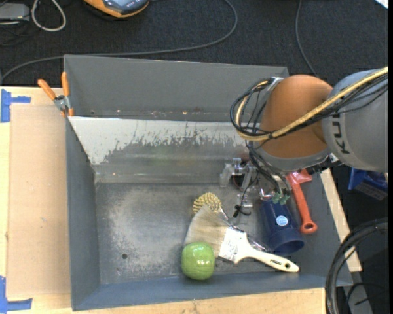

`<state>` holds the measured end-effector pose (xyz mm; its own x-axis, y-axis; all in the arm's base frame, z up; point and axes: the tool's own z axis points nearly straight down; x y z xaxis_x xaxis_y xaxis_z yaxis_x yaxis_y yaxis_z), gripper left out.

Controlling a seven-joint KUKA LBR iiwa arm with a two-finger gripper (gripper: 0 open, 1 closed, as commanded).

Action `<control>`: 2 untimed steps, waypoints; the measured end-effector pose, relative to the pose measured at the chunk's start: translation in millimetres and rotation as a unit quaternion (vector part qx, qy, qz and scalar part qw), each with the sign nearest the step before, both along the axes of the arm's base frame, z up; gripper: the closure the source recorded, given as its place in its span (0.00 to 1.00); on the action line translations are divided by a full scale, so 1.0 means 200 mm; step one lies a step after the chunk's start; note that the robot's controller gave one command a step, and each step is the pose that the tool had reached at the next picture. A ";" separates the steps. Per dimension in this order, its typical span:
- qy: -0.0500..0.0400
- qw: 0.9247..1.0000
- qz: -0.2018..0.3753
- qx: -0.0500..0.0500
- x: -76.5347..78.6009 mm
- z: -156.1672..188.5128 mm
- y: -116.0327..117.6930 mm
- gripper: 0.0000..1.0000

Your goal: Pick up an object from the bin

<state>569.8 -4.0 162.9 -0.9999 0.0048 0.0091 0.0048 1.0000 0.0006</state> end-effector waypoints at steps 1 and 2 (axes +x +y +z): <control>-0.004 1.000 0.000 0.000 0.01 0.02 0.00 0.00; 0.001 0.999 -0.052 0.000 -0.38 -0.47 -0.21 0.00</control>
Offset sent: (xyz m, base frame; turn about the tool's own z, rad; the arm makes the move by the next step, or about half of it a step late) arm -0.0738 -0.0422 -0.0929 0.0958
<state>494.1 -46.2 68.2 -0.9940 0.1091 0.0105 0.1091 0.9940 0.0003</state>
